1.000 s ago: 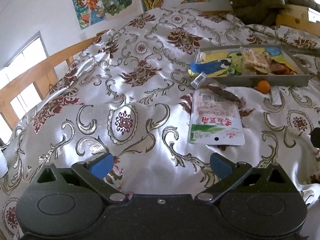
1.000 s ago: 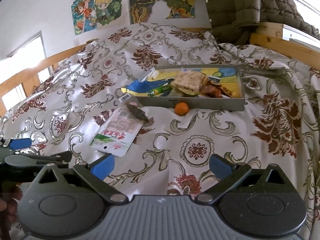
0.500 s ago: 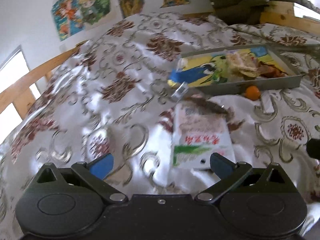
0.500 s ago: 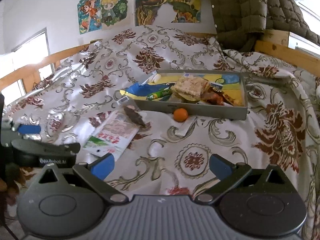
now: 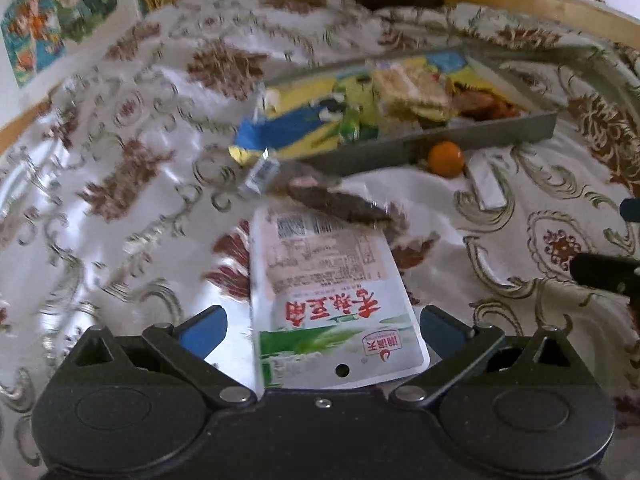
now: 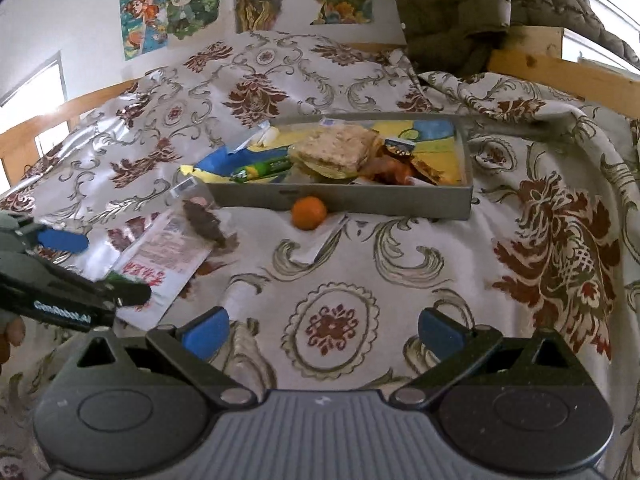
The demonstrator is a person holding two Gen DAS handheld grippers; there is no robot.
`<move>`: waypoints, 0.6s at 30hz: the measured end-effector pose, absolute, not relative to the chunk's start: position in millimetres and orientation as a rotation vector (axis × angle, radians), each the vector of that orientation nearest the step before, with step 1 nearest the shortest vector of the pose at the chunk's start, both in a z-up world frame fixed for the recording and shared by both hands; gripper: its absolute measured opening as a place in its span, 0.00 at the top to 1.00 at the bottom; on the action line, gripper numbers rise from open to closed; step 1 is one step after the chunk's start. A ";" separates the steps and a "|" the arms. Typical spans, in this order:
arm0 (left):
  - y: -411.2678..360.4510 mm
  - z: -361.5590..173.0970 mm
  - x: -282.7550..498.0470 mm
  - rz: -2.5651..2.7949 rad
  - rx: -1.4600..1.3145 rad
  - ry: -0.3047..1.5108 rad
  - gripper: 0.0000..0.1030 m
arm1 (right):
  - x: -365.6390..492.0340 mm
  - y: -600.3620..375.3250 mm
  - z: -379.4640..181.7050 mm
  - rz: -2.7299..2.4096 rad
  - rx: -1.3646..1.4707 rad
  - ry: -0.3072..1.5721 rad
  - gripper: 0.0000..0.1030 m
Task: Organize snacks
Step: 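Move left gripper to the brown meat stick while right gripper reaches the slim white packet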
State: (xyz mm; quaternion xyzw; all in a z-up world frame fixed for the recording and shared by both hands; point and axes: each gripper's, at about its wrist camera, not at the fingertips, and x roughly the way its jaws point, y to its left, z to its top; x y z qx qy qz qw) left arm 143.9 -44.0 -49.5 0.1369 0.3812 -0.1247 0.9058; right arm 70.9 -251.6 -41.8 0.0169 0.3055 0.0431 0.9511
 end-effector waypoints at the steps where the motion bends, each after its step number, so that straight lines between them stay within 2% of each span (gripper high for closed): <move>1: -43.6 -52.2 148.7 -0.259 0.278 0.801 0.01 | 75.7 -252.9 -43.1 0.092 0.036 0.620 0.00; 3: -42.5 -55.0 158.9 -0.271 0.261 0.810 0.01 | 87.6 -255.8 -45.8 0.108 0.048 0.615 0.01; 9: -38.3 -41.2 184.4 -0.360 0.163 0.781 0.01 | 132.1 -254.3 -53.0 0.145 0.044 0.580 0.17; 12: -37.8 -34.4 196.5 -0.401 0.114 0.778 0.01 | 150.7 -254.3 -56.7 0.146 0.059 0.582 0.29; 14: -38.3 -34.5 206.1 -0.415 0.078 0.790 0.01 | 160.1 -254.7 -59.0 0.157 0.077 0.592 0.42; 15: -37.9 -36.1 212.4 -0.418 0.047 0.799 0.02 | 164.0 -254.2 -60.8 0.156 0.075 0.601 0.44; 18: -34.6 -43.1 228.3 -0.447 -0.073 0.824 0.15 | 170.7 -251.8 -66.3 0.158 0.068 0.622 0.50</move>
